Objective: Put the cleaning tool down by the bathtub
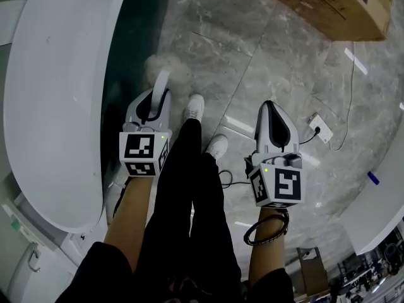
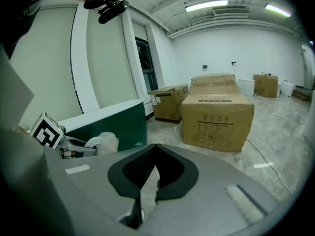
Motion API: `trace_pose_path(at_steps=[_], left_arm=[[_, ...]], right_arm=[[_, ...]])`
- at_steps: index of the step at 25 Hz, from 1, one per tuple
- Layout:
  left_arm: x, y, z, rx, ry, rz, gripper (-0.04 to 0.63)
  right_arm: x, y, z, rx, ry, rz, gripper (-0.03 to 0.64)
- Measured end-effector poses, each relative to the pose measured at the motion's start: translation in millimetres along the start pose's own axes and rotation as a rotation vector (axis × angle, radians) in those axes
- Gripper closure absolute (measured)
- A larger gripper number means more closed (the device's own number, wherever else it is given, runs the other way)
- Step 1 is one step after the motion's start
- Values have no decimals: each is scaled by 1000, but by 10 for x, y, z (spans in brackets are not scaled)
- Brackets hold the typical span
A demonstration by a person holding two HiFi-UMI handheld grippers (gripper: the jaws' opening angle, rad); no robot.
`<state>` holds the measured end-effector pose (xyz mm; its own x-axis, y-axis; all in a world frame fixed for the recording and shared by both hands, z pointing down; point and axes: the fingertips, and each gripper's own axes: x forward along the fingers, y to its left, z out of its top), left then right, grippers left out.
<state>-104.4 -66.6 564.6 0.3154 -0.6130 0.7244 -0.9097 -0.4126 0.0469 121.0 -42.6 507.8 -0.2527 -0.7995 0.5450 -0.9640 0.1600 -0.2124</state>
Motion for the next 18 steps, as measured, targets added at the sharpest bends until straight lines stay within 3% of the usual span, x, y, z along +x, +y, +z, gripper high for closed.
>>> trace_pose_path(at_steps=[18], left_arm=[[1253,435,-1395,21,100,13,509]], right_arm=[[1050,-21,-1540,42,115,52,601]])
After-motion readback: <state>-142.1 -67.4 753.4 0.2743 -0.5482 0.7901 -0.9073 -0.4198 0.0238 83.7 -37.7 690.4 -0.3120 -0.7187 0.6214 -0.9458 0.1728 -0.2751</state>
